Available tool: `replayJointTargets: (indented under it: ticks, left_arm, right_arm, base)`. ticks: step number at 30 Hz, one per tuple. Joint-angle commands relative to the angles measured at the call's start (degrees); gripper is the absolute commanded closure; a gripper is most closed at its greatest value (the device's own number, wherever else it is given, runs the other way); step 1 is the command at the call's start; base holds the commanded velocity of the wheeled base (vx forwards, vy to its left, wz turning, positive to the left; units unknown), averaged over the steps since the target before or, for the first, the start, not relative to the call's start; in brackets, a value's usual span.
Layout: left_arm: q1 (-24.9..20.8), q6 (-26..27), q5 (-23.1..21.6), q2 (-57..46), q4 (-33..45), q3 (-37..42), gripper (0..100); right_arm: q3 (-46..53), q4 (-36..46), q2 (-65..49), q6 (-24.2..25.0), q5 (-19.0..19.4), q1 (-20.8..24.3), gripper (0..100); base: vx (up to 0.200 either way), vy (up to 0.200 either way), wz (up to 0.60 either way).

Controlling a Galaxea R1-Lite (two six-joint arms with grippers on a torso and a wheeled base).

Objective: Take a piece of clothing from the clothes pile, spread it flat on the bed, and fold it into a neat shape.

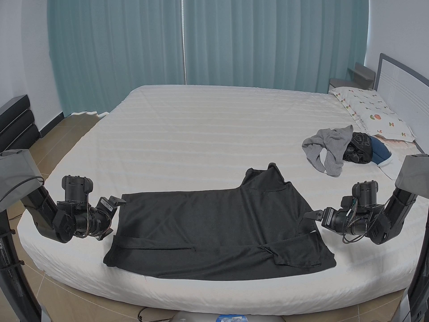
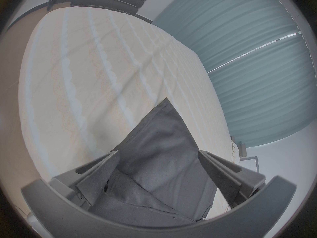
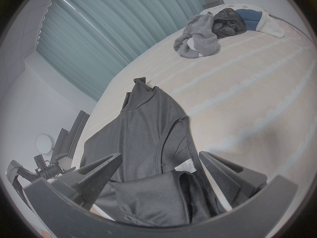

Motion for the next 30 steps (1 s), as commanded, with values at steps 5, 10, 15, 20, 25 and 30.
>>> replayJointTargets:
  ticks: [5,10,15,20,25,30]
  left_arm:
    - [0.1,0.3,-0.3,-2.1,-0.1,-0.9,0]
    - [0.3,1.8,-0.3,-1.4,0.4,-3.8,0]
    - [1.0,5.6,-0.5,0.6,0.4,-7.2,0]
    - [1.3,9.1,-0.5,6.2,0.4,-13.0,0]
    - [2.1,14.9,-0.5,12.5,0.3,-18.8,0]
    - [2.6,17.9,-0.7,17.0,0.1,-23.9,0]
  right_arm:
    - [0.1,0.0,-0.1,0.2,0.0,0.4,0]
    - [0.1,0.0,-0.1,0.2,0.0,0.4,0]
    - [0.2,0.0,-0.1,0.2,0.0,0.4,0]
    - [0.2,0.0,-0.1,0.2,0.0,0.7,0]
    - [0.3,0.0,0.1,0.2,0.0,0.9,0]
    - [0.0,0.0,1.1,0.2,-0.1,1.2,0]
  base:
    - [0.040,0.000,0.00]
    - [0.000,0.000,0.00]
    - [0.000,0.000,0.00]
    - [0.000,0.000,0.00]
    - [0.000,0.000,0.00]
    - [0.000,0.000,0.00]
